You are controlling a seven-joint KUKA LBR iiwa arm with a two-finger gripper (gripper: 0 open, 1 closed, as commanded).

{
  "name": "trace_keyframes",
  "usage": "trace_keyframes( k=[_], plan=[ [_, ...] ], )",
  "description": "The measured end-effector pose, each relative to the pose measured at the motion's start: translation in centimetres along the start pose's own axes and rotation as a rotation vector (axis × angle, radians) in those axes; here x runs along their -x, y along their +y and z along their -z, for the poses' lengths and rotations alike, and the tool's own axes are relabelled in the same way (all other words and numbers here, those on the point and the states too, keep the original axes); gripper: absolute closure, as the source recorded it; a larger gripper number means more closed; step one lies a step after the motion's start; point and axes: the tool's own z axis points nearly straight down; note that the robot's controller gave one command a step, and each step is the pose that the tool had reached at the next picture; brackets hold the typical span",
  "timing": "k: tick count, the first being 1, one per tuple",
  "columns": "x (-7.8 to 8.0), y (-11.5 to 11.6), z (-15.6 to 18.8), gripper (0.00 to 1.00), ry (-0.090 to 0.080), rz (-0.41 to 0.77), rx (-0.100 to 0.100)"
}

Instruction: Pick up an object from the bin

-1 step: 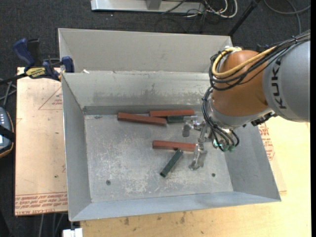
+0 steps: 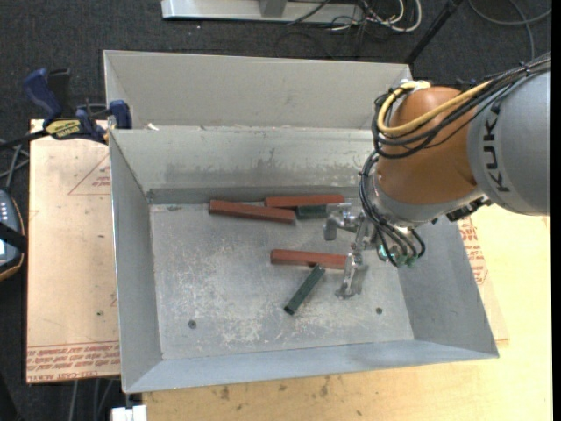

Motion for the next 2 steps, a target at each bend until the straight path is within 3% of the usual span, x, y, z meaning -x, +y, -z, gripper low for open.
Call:
trace_keyframes(
  k=[1, 2],
  plan=[
    [0.5, 1.2, -4.2, 0.00, -0.008, -0.013, 0.000],
    [6.4, 3.8, -10.7, 1.00, -0.006, 0.256, 0.001]
  ],
)
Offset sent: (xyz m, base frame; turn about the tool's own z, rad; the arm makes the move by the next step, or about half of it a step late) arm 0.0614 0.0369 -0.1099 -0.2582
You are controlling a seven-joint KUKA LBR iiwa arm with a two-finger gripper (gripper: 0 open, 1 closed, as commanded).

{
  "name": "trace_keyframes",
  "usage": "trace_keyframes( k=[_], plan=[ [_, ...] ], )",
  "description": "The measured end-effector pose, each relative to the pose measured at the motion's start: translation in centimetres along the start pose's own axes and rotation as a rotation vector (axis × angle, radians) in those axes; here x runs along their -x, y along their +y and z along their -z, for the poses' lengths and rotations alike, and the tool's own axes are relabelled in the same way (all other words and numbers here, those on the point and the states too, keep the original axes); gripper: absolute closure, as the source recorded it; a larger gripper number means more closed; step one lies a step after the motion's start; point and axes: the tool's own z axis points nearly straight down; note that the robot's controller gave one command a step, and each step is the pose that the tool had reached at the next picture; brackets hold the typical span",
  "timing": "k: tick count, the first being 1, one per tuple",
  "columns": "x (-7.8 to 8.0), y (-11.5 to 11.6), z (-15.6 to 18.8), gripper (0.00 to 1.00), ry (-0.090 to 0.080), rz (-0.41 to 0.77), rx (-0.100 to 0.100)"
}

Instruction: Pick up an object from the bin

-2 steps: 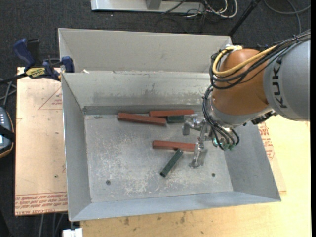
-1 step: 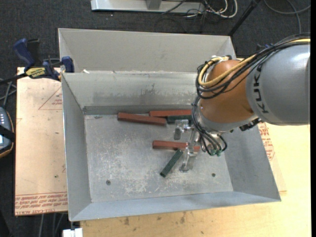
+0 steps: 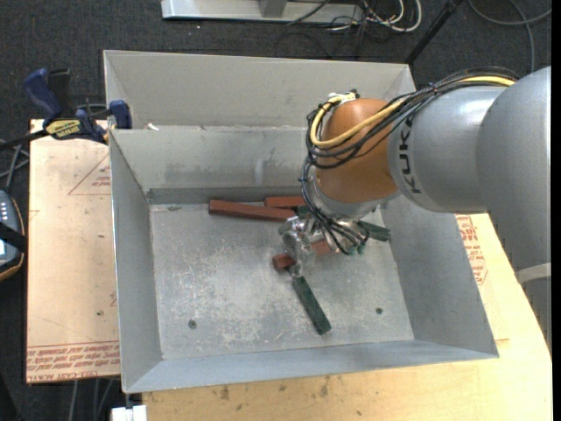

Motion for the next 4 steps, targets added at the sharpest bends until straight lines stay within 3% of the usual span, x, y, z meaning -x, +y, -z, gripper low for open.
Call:
trace_keyframes(
  k=[1, 2, 3, 4],
  plan=[
    [0.0, 0.0, 0.0, 1.00, 0.000, -0.001, 0.000],
    [-3.2, -4.2, 14.6, 1.00, 0.001, 0.075, -0.001],
    [-3.3, -4.2, 14.5, 0.00, 0.003, 0.075, 0.000],
    [-3.3, -4.2, 14.5, 0.00, 0.003, 0.075, 0.000]
  ],
)
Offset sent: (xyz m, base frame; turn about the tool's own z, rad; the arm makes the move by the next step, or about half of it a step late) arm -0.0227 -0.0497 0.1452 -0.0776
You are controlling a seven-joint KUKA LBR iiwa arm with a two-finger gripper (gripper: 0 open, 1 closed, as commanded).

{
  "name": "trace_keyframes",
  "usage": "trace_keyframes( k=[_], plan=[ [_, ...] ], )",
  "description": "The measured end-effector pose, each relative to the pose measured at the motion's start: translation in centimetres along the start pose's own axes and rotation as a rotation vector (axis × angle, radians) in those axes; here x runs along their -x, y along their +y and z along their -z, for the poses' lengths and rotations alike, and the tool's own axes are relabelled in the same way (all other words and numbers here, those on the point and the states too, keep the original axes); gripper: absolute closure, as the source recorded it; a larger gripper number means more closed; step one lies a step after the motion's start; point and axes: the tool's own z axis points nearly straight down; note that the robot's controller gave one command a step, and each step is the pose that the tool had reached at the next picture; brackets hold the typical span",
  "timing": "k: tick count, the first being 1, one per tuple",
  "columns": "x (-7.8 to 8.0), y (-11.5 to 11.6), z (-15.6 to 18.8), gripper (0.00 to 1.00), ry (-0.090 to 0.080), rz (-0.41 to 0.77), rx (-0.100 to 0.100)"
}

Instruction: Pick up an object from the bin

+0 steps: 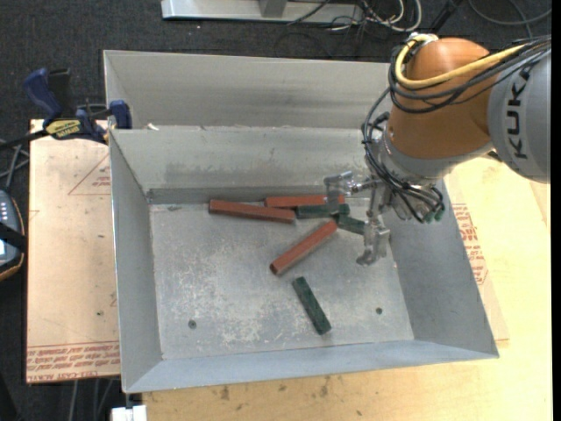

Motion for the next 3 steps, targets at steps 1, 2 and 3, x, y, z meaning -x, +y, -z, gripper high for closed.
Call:
trace_keyframes(
  k=[1, 2, 3],
  plan=[
    [4.1, -0.3, -5.1, 0.00, -0.010, 0.040, -0.004],
    [4.8, -1.1, -10.5, 0.00, -0.001, -0.048, 0.000],
    [4.6, -0.6, -14.7, 1.00, 0.001, -0.062, 0.000]
  ],
)
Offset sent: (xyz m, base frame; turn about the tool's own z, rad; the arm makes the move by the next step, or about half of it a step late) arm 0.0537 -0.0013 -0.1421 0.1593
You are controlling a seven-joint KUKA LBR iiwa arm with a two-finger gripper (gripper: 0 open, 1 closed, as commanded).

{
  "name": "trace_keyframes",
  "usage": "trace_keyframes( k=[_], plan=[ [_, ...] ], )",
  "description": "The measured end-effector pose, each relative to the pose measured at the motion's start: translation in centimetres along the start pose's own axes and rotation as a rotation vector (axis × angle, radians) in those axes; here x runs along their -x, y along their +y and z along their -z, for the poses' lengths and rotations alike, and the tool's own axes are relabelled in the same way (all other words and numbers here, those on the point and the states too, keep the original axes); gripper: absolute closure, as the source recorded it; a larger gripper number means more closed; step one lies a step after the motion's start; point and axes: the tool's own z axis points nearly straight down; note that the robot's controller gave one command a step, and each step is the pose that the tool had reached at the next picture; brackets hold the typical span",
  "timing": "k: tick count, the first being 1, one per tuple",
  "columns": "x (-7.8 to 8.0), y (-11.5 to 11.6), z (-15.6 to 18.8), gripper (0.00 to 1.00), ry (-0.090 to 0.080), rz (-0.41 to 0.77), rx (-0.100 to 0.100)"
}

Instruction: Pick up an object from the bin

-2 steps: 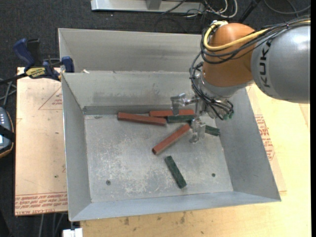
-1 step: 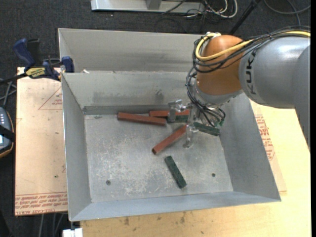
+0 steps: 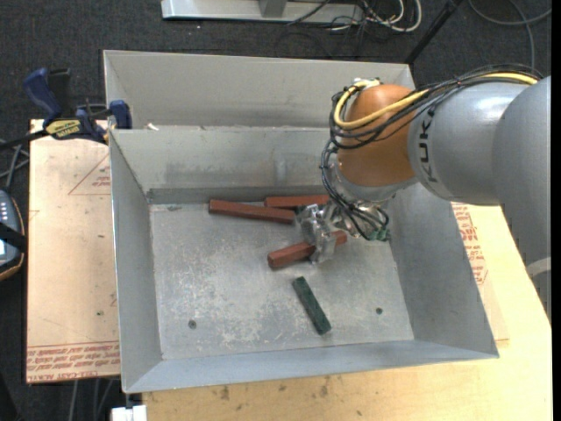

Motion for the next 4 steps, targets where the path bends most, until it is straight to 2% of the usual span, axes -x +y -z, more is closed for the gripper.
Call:
trace_keyframes(
  k=[1, 2, 3, 4],
  plan=[
    [0.0, 0.0, 0.0, 1.00, 0.000, 0.000, 0.000],
    [0.0, 2.0, 10.1, 1.00, -0.001, 0.031, 0.000],
    [0.0, 2.0, 10.1, 1.00, -0.001, 0.030, 0.000],
    [-0.2, 1.4, 16.4, 1.00, -0.001, 0.030, 0.000]
  ],
)
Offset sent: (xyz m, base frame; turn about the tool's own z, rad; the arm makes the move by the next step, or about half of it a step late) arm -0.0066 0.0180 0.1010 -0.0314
